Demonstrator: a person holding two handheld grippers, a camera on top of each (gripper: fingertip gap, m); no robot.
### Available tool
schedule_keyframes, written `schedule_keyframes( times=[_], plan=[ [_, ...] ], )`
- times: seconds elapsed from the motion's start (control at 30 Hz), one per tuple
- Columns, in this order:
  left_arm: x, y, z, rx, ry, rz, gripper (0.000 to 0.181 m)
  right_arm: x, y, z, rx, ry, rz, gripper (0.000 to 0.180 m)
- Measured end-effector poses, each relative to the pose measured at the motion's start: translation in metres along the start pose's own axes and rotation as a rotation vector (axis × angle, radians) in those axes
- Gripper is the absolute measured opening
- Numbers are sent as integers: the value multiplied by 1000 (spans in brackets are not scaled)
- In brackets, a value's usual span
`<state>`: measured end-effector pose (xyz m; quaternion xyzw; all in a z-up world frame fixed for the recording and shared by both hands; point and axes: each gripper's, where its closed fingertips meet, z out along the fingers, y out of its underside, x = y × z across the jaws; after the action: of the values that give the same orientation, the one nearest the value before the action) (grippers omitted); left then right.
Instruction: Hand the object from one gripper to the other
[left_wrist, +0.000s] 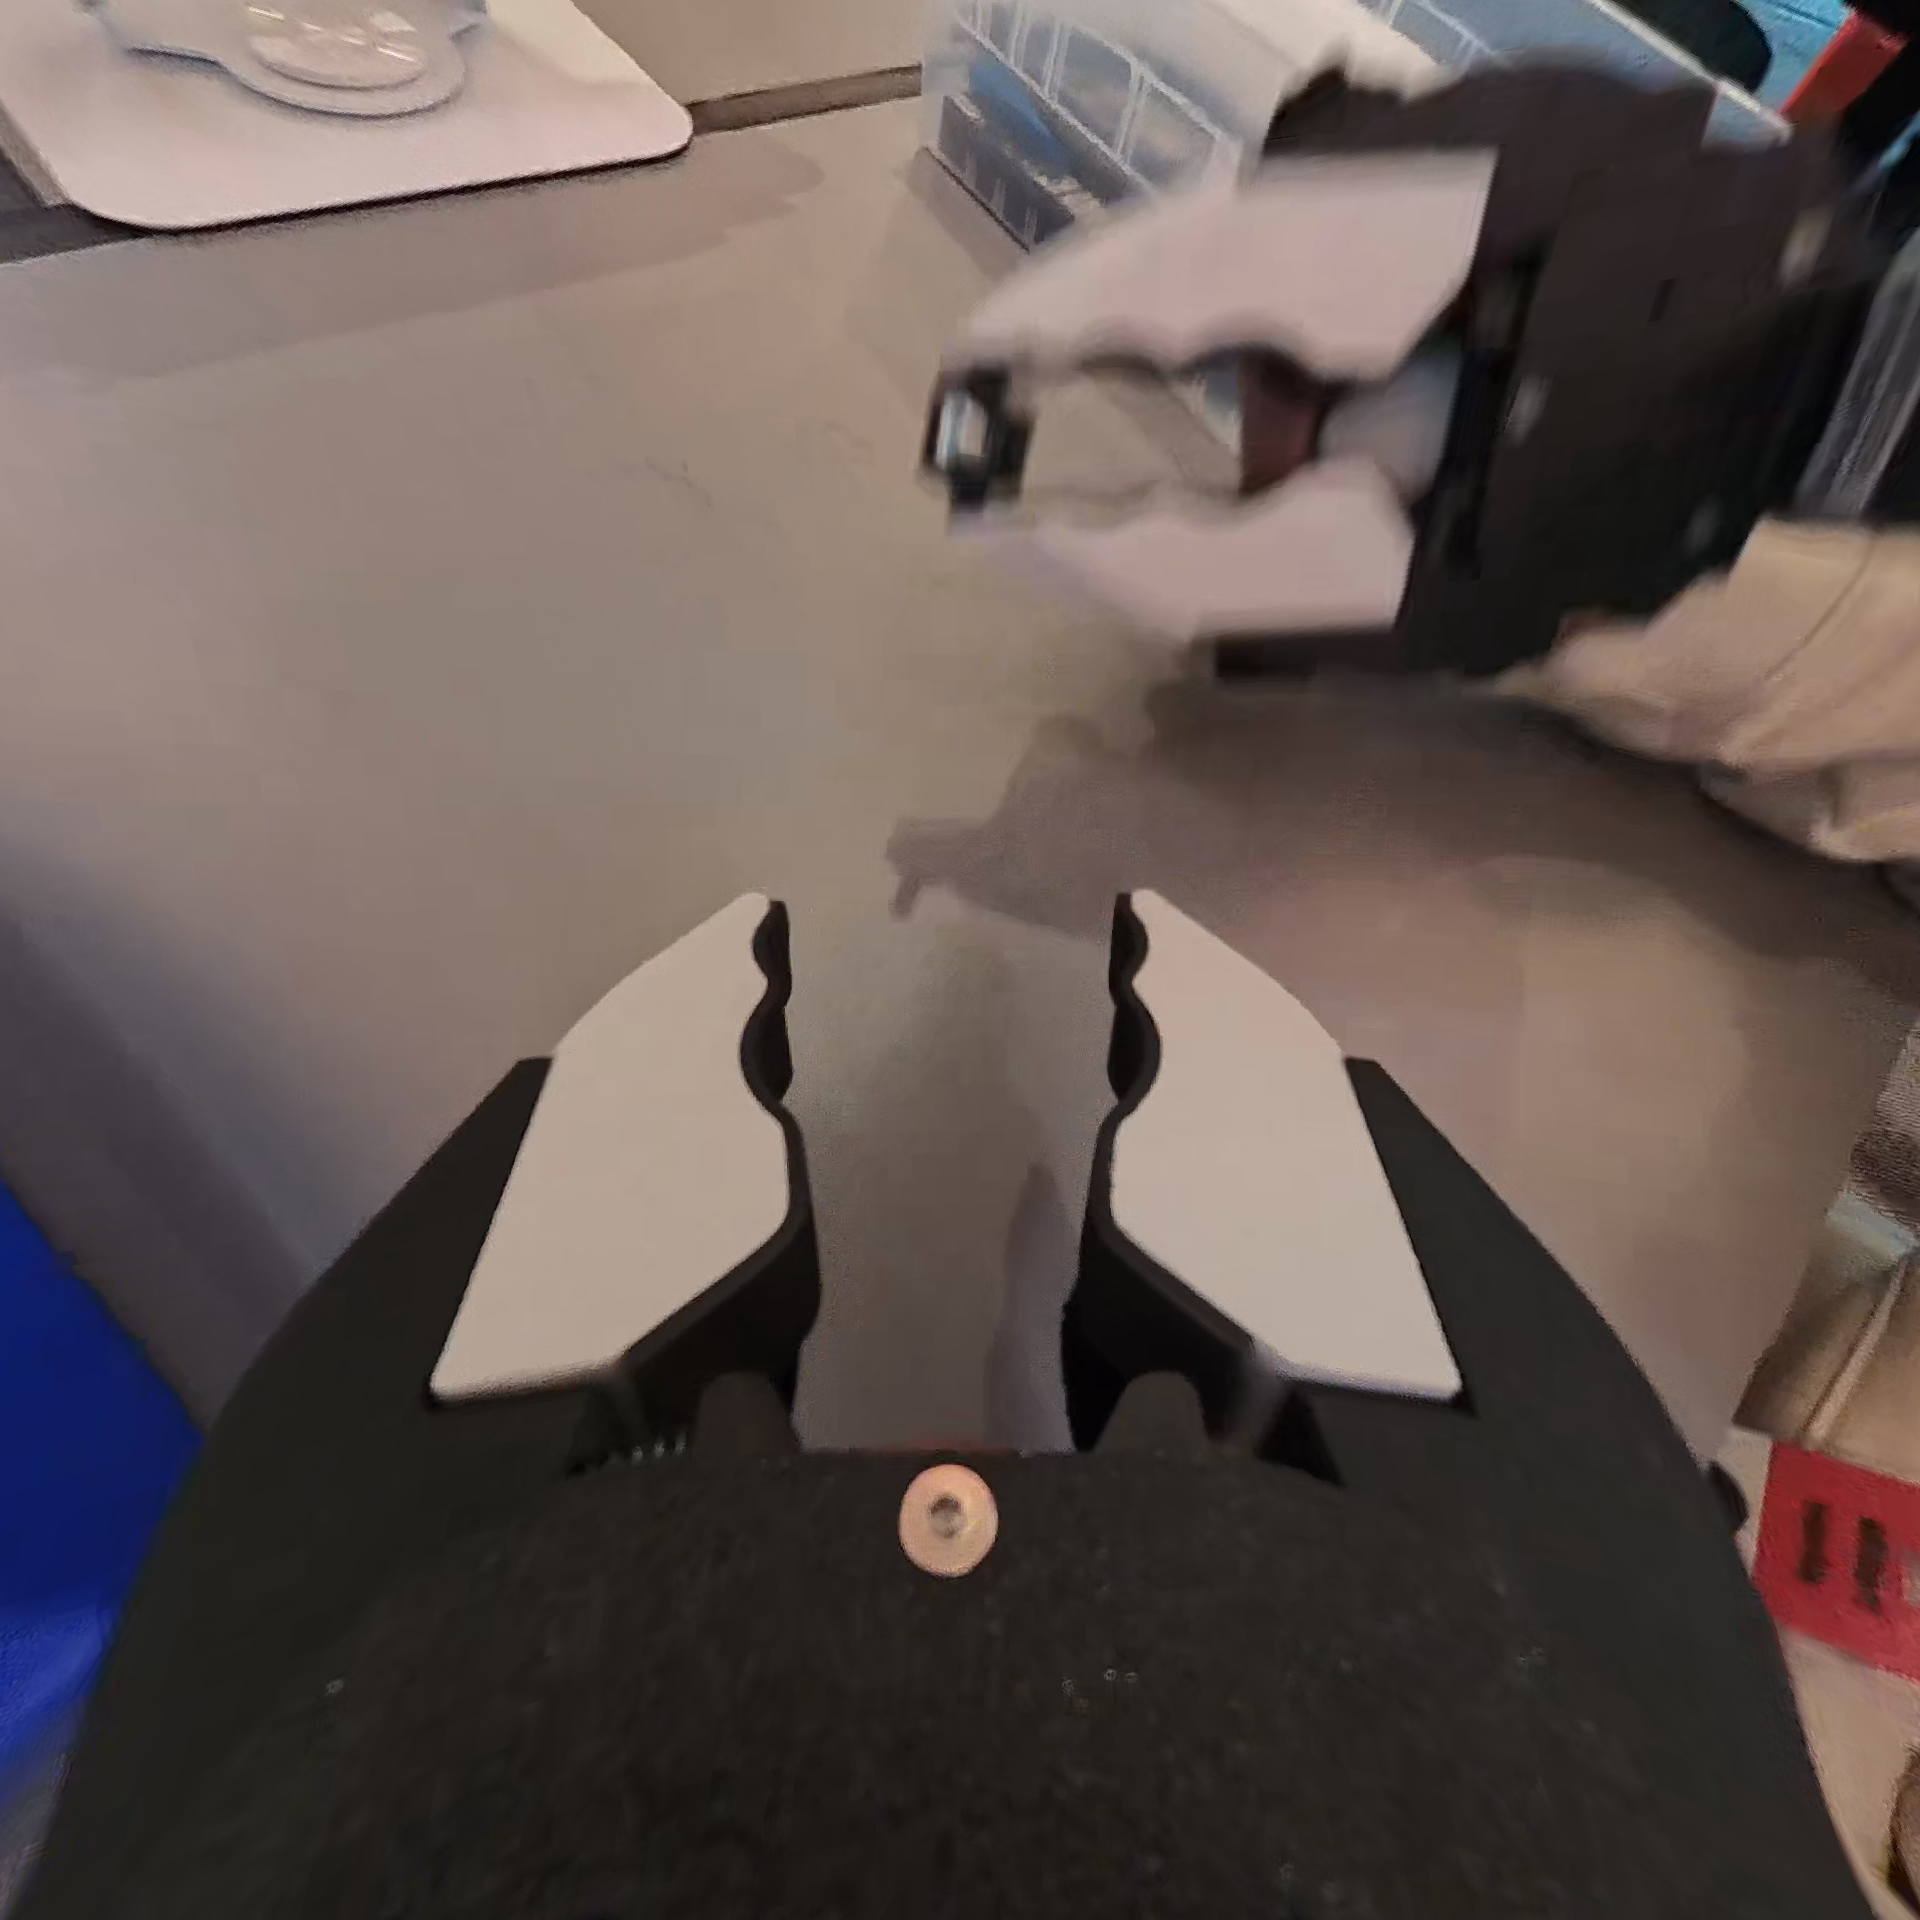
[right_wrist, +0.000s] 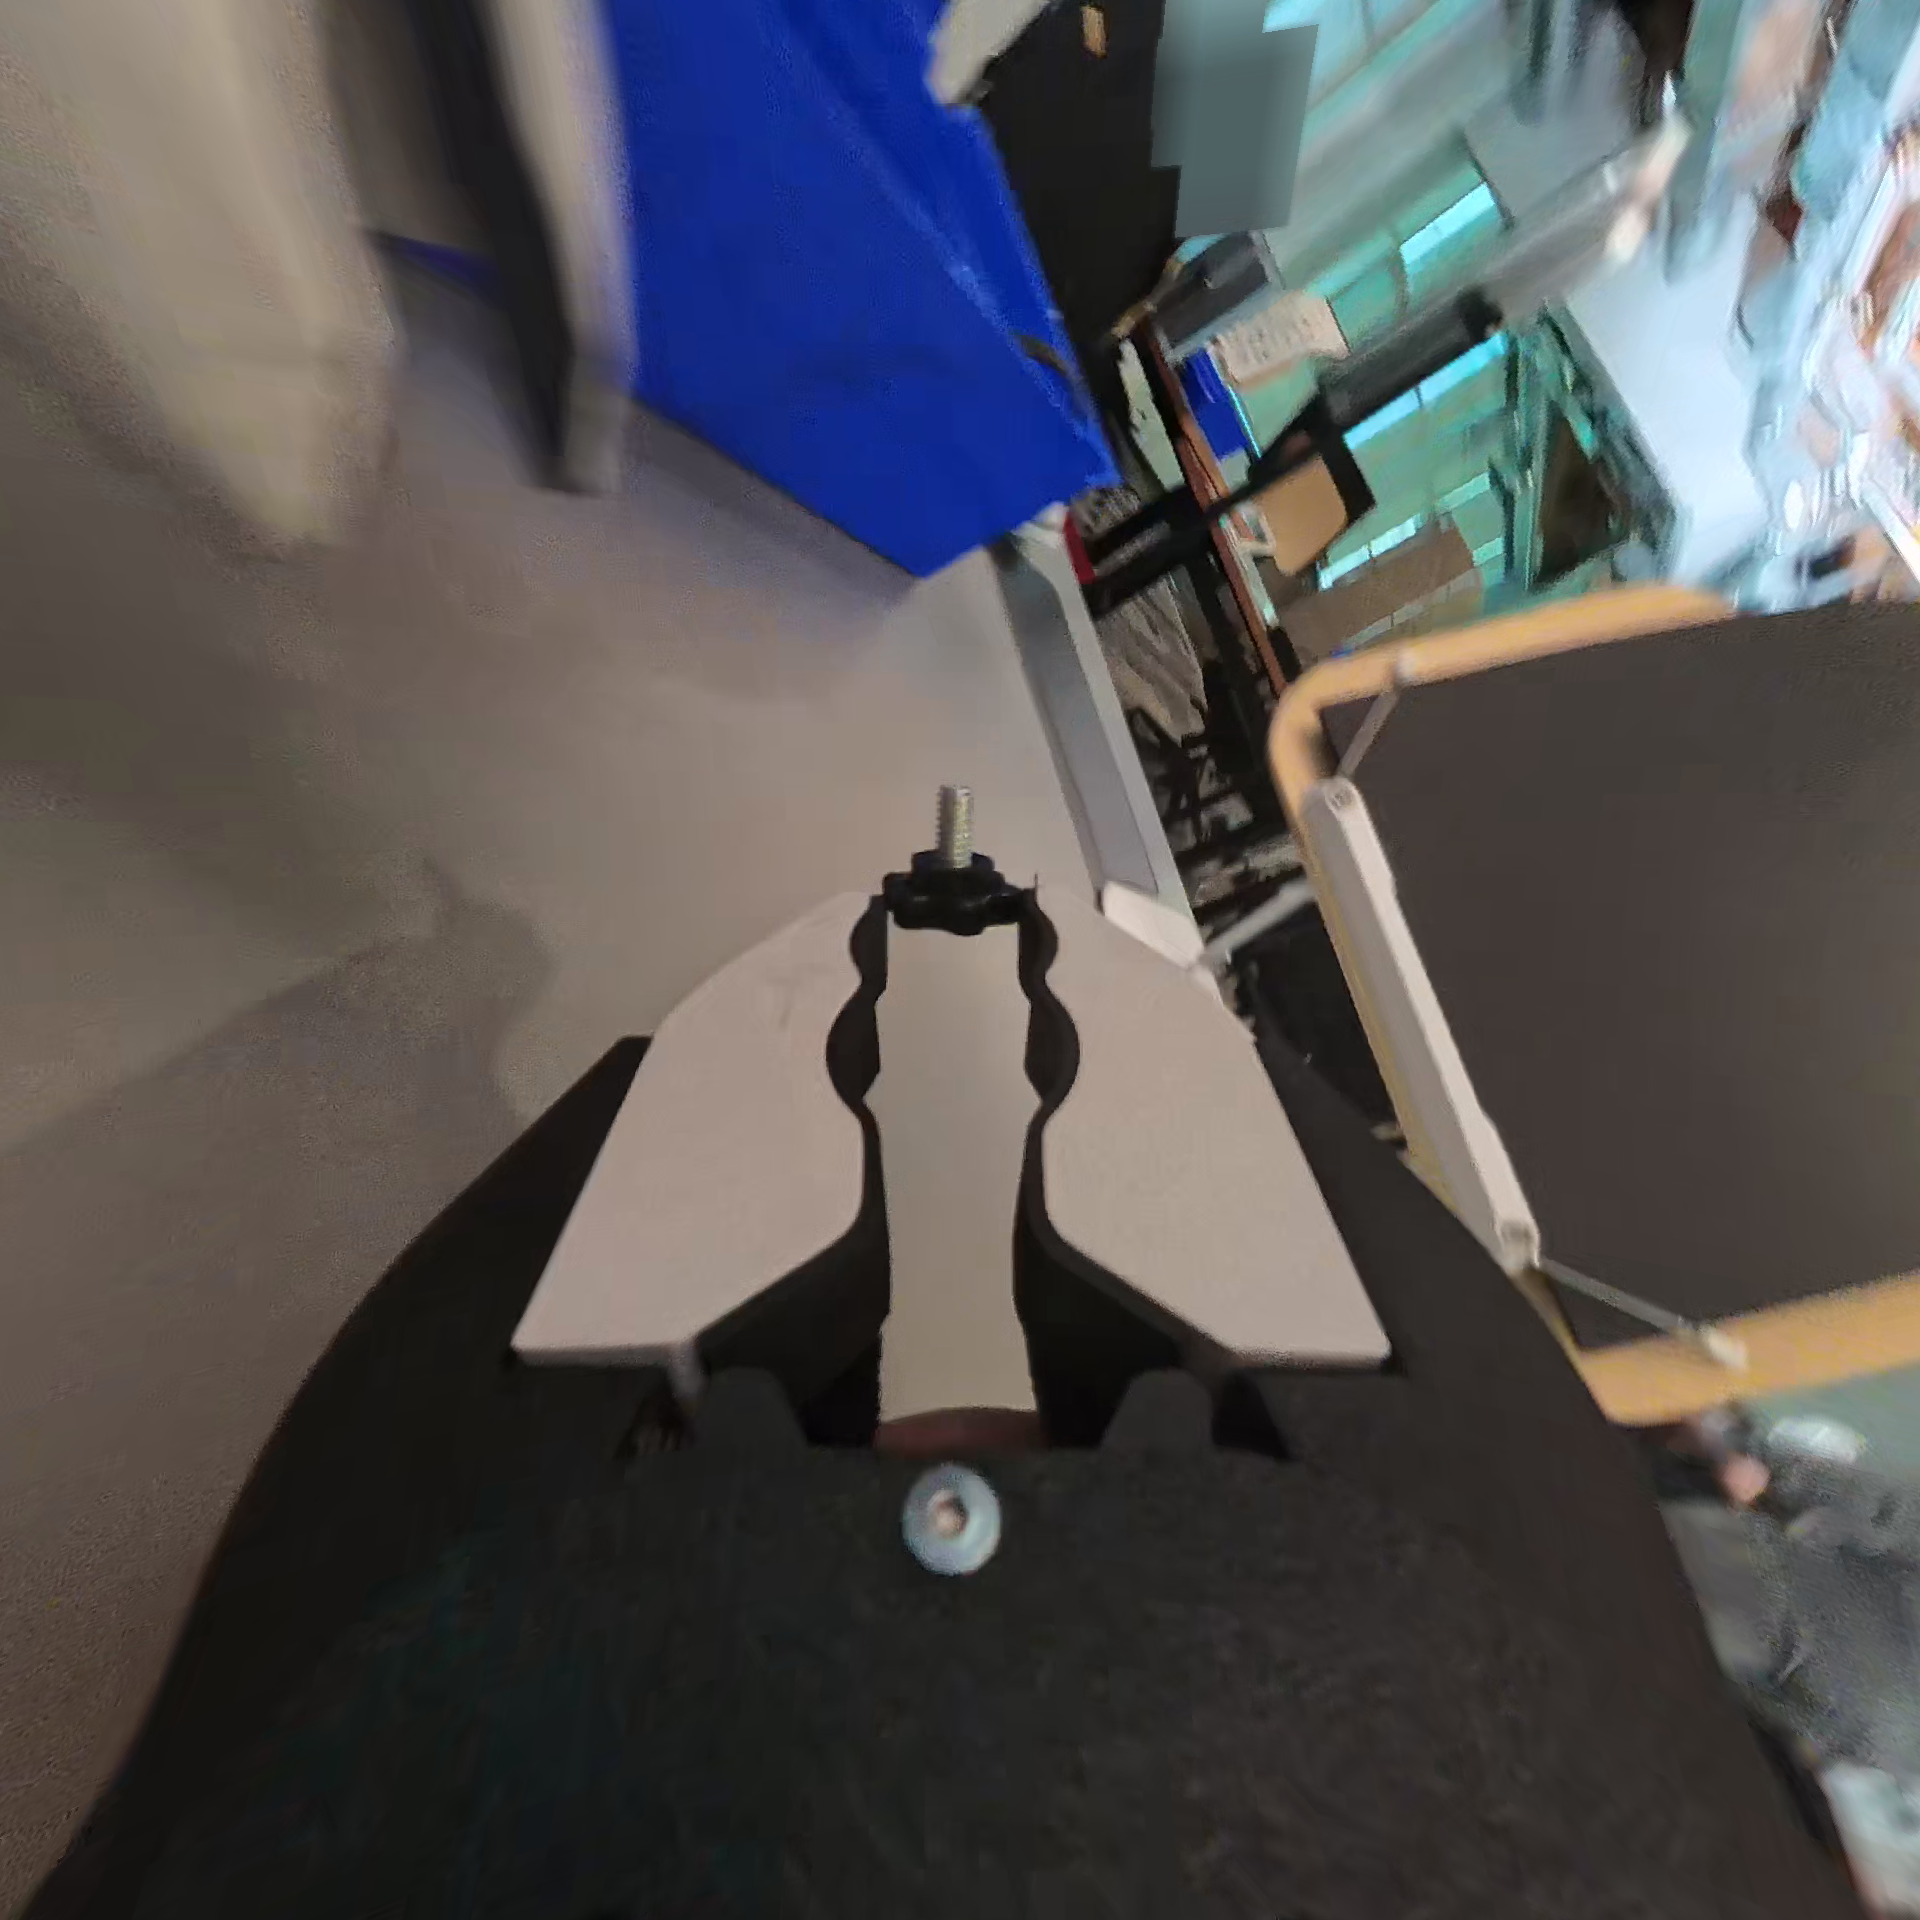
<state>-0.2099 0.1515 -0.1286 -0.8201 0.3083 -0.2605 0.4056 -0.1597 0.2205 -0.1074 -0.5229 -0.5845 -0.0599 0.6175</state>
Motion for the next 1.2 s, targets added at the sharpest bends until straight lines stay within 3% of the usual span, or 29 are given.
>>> schedule_keyframes(
  times=[0.13, 0.27, 0.37, 0.43, 0.63, 0.93, 1.1, 1.2],
  plan=[
    [10, 33, -28, -11, -20, 2, 53, 89, 14, -39, -52, 133, 283, 24],
    [17, 38, -43, 2, -52, 65, 51, 153, 91, -89, -307, 125, 610, 24],
    [22, 37, -41, -1, -52, 127, 50, 128, 173, -128, -680, -101, 838, 23],
    [29, 39, -38, -11, -8, 120, 51, 102, 208, -148, -876, -233, 859, 24],
    [45, 29, -39, 28, 112, 66, 51, 54, 246, -164, -1186, -448, 784, 24],
    [35, 36, -42, -13, 53, 115, 51, 30, 248, -152, -1305, -491, 749, 24],
    [32, 41, -43, -35, 18, 145, 51, 30, 250, -149, -1255, -425, 780, 25],
    [31, 37, -45, -9, 18, 108, 51, 40, 246, -153, -1230, -347, 801, 35]
  ],
)
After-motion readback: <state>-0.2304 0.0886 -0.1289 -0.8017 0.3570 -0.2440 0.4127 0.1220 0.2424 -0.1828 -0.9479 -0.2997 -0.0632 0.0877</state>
